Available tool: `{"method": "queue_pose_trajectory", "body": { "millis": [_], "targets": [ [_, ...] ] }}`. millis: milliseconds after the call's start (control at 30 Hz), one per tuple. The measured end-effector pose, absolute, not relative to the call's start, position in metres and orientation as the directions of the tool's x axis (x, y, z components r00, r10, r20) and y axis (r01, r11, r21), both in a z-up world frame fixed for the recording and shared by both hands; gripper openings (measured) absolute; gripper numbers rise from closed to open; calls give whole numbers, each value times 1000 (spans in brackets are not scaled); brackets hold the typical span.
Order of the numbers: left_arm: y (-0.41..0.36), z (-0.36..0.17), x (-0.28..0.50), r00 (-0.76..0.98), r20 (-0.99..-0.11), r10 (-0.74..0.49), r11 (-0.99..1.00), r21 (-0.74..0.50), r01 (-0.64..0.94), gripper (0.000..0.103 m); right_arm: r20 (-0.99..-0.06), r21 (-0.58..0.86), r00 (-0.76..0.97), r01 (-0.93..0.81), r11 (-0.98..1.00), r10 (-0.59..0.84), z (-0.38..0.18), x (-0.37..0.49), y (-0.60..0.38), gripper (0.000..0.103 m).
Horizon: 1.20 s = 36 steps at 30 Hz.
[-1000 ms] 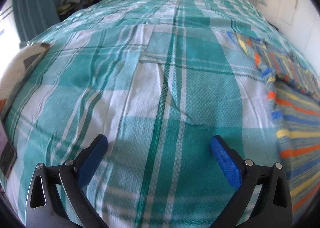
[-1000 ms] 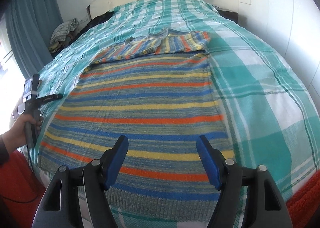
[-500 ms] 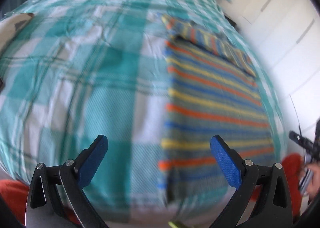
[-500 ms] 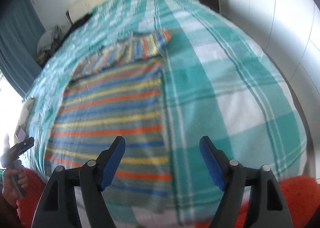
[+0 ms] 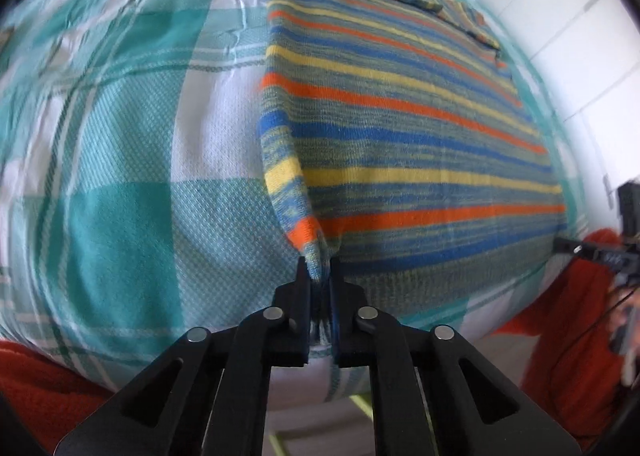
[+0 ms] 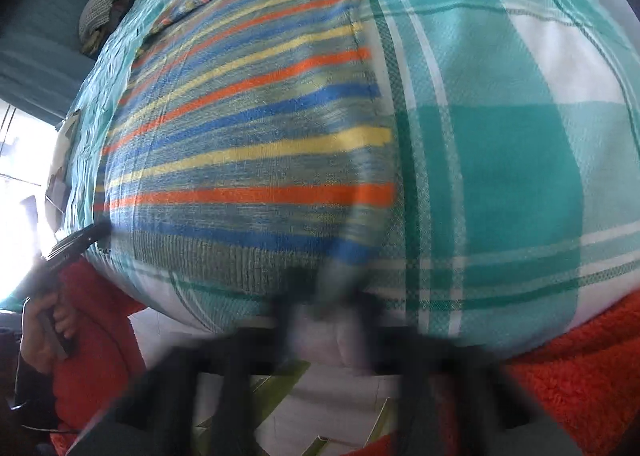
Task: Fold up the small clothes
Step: 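Grasp the sweater hem with the left tool while the right tool grasps the hem too, fold toward the collar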
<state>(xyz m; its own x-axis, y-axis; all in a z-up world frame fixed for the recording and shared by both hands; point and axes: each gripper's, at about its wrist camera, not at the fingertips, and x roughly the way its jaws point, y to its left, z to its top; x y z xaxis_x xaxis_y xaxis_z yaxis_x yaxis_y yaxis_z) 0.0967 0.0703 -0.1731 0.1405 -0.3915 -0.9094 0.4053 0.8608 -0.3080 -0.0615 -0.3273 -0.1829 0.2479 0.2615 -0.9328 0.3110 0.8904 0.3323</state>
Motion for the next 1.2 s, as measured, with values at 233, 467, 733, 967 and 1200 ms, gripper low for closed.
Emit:
{"method": "queue_pose_trajectory", "body": {
  "millis": [233,467,733,967,1200],
  "targets": [
    [82,-121,128,157,-807,-569,798,-495,344,5,-861,445,408,314,839,304,-141,-55,-349,6],
    [45,-75,244,257,-751,-608,781,-509,360,5,-787,438,574,264,860,224,-94,39,-390,6],
    [-18,-92,399,302,-787,-537,834,-444,326,5,-754,445,632,293,846,178,-89,216,-451,6],
    [-36,-120,480,414,-820,-395,919,-350,184,70,-718,475,683,345,809,130,-135,305,-491,27],
    [-22,-89,417,462,-736,-495,858,-329,394,72,-687,404,716,236,884,123,-114,282,-469,29]
  ]
}}
